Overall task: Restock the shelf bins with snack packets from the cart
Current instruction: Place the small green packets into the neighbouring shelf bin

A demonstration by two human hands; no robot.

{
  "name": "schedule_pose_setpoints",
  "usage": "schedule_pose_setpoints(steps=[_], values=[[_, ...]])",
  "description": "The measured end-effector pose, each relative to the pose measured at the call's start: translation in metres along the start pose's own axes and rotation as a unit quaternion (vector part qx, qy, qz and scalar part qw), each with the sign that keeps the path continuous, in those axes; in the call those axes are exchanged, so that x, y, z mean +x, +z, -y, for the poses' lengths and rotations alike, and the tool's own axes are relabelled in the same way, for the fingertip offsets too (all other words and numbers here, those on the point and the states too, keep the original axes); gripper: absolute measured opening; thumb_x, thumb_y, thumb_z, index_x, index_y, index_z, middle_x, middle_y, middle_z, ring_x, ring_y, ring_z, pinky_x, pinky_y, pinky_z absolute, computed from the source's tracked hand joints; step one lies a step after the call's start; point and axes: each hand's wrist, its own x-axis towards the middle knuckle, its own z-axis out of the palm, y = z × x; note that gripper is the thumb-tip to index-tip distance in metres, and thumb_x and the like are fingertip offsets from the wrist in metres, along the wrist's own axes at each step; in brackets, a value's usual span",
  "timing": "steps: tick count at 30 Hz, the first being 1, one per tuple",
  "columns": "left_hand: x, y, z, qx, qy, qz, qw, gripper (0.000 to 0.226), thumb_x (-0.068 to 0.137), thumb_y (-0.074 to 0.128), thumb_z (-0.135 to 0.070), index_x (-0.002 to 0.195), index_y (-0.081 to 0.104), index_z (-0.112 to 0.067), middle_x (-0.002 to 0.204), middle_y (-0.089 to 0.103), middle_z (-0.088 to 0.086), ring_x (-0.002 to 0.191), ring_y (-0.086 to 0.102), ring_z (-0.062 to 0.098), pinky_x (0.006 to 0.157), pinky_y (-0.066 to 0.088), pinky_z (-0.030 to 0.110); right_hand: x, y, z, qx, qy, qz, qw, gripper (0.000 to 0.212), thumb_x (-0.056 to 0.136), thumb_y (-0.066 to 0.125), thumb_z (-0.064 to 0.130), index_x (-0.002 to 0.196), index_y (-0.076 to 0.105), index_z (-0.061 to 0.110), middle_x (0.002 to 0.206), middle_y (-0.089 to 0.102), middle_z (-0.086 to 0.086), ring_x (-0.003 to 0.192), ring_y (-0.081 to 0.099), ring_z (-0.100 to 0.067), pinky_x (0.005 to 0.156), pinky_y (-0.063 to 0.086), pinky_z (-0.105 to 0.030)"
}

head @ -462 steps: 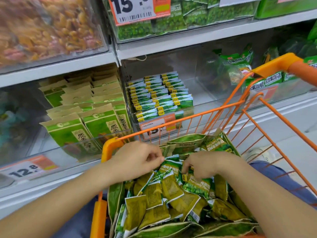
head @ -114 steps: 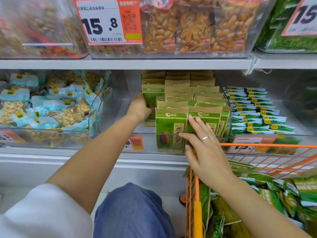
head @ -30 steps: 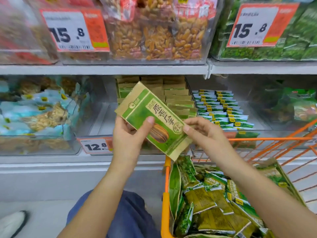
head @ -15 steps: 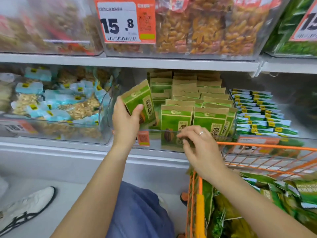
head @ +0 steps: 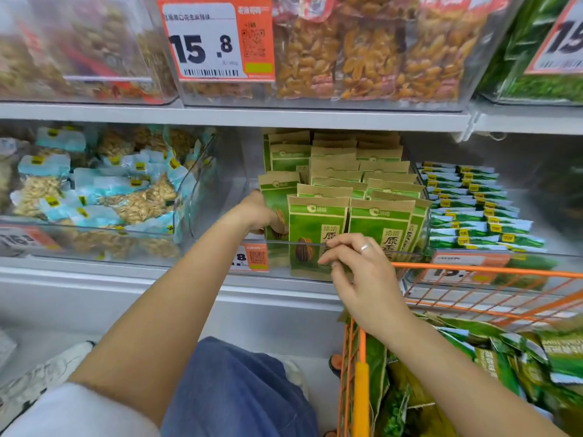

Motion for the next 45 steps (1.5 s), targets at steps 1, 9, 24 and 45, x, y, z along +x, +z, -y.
schedule_pose_setpoints(steps=[1, 9, 24, 45], values=[[-0.001, 0.0, -0.001, -0.003, -0.001, -0.007, 1.0, 0.043, 0.069, 0.078, 0.002, 0.108, 0.062, -0.008, 0.103, 0.068, 0.008, 0.1, 0.064, 0.027, 0.082, 0.052, 0.032, 0.0, 0.0, 0.0, 0.0, 0.0, 0.002, 1.0, 0.02, 0.085, 0.057, 0.002, 0.089, 0.071, 0.016, 0.109, 0.059, 0.002, 0.107, 0.044, -0.009, 0.085, 0.035, -0.023], [0.016, -0.009, -0.011, 0.038, 0.103, -0.185, 0.976, 0.072, 0.067, 0.084, -0.007, 0.129, 0.048, -0.008, 0.125, 0.057, 0.015, 0.117, 0.055, 0.032, 0.098, 0.048, 0.042, -0.003, 0.0, -0.001, 0.002, -0.001, 0.01, 1.0, 0.022, 0.085, 0.05, 0.013, 0.088, 0.071, 0.019, 0.112, 0.058, 0.004, 0.11, 0.046, -0.01, 0.086, 0.037, -0.025], [0.041, -0.002, -0.003, -0.028, 0.108, -0.094, 0.989, 0.12, 0.073, 0.083, -0.015, 0.153, -0.007, -0.013, 0.146, 0.043, 0.011, 0.131, 0.045, 0.027, 0.107, 0.04, 0.038, -0.004, 0.0, -0.002, -0.005, -0.022, 0.012, 1.0, 0.021, 0.084, 0.05, 0.012, 0.086, 0.07, 0.018, 0.115, 0.059, 0.0, 0.113, 0.042, -0.009, 0.086, 0.038, -0.025], [0.041, -0.012, 0.005, -0.131, 0.092, 0.042, 0.986, 0.057, 0.077, 0.071, 0.009, 0.128, 0.055, -0.008, 0.118, 0.068, 0.008, 0.111, 0.063, 0.025, 0.097, 0.051, 0.042, -0.006, -0.001, -0.002, -0.01, -0.035, 0.01, 0.999, 0.02, 0.083, 0.051, 0.011, 0.084, 0.07, 0.016, 0.116, 0.06, 0.0, 0.114, 0.041, -0.01, 0.083, 0.039, -0.026]])
